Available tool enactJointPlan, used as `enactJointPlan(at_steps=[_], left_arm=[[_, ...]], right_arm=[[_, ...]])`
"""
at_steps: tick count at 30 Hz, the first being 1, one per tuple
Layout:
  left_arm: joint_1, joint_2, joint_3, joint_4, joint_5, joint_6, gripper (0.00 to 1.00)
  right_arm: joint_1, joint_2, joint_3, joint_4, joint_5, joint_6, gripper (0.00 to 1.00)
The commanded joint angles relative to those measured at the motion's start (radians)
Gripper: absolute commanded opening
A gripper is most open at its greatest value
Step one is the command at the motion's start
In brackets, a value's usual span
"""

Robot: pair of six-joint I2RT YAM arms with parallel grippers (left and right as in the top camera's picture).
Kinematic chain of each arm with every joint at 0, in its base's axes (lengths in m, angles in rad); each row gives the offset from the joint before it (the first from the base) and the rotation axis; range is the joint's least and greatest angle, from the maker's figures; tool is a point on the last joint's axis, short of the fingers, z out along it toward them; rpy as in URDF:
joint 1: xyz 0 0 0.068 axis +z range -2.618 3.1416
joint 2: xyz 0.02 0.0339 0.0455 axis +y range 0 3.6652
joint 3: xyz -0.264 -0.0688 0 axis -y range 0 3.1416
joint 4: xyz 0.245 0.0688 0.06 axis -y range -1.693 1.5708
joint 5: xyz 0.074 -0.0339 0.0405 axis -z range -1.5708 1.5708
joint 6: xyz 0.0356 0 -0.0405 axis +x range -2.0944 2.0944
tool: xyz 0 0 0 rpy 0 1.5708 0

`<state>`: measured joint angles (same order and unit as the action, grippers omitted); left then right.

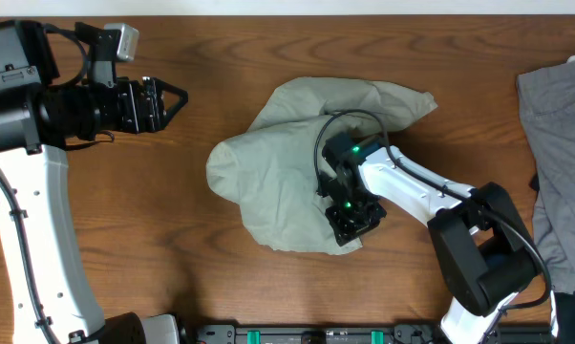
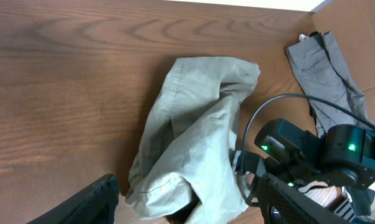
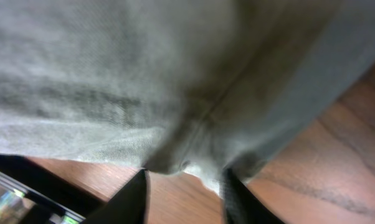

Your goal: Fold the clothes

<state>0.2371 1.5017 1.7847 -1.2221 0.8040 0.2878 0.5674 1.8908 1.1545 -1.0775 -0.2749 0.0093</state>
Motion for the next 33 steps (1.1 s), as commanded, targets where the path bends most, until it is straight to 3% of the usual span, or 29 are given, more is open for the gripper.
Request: enactJointPlan(at_steps=[1,8,9,10,11,12,26,27,33], left_arm=[[-0.003,0.002,0.012,0.004,-0.006,-0.005,0.73],[-0.003,0.002,0.012,0.005,-0.006,-0.005,0.73],[-0.003,0.002,0.012,0.005,-0.006,-0.005,0.73],[-0.003,0.002,0.013,0.005,-0.006,-0.005,0.73],[-0.003,0.002,0.012,0.005,-0.006,-0.005,0.73],[-0.003,0.002,0.012,0.006,-0.006,-0.005,0.73],[-0.003,0.002,0.012,0.008,-0.006,-0.005,0.73],[-0.003,0.002,0.012,0.008,-0.006,-0.005,0.73],[-0.003,0.002,0.012,0.007,-0.005,-0.005,0.73]], right_arm=[[0.008,-0.016,-0.003,0.001,0.018,0.034,0.27],[0.007,-0.088,-0.003,0.013,0.092,0.064,0.13],[0.007,-0.102,-0.003,0.019,0.091,0.050,0.19],[0.007,-0.116,-0.003,0.021,0.072,0.017,0.40],[0.007,-0.119,-0.003,0.019,0.057,0.002,0.50],[0.008,-0.119,-0.003,0.015,0.035,-0.013,0.53],[0.036,-0.116,-0.158,0.163,-0.017,-0.051,0.52],[0.036,-0.116,-0.164,0.173,-0.012,-0.050,0.50],[0.036,-0.116,-0.180,0.219,0.047,0.047,0.17]])
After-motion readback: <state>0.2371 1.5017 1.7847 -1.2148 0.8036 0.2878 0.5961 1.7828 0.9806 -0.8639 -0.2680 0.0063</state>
